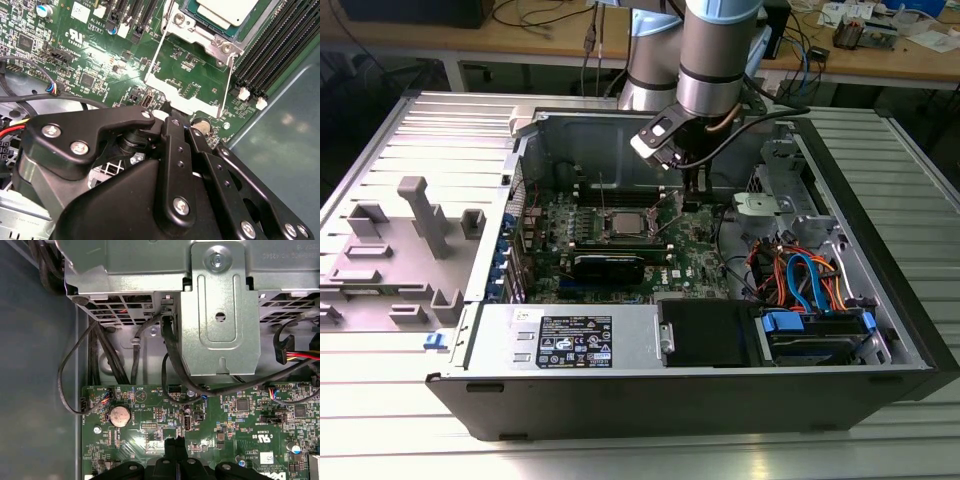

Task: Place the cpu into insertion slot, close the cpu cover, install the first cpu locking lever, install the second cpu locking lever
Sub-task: 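Close the cpu cover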

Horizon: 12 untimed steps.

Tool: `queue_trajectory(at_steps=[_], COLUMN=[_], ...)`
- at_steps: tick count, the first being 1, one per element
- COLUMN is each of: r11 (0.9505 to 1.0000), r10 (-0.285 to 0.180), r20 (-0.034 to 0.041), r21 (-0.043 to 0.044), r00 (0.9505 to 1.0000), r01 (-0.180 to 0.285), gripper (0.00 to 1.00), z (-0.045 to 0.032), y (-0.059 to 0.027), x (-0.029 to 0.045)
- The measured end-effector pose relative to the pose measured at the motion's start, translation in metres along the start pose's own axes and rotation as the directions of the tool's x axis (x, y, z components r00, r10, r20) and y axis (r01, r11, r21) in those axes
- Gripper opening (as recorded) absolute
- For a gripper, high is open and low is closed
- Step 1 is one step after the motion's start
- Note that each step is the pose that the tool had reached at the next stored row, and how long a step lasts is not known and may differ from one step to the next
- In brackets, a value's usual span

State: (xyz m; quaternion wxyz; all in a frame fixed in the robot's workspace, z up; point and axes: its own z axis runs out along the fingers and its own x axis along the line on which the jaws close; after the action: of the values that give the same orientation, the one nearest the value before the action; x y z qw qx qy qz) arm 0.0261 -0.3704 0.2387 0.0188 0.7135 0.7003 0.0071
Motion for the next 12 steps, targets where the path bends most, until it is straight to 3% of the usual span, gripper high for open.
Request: queue_trajectory(at_steps=[12], r11=[1.0000], r10=[0.000], r20=[-0.0001], r21=[0.0000], r00=[1.0000], r01=[0.000], gripper=[0.11], z=[-0.0003], y=[-0.0095], x=[-0.0002])
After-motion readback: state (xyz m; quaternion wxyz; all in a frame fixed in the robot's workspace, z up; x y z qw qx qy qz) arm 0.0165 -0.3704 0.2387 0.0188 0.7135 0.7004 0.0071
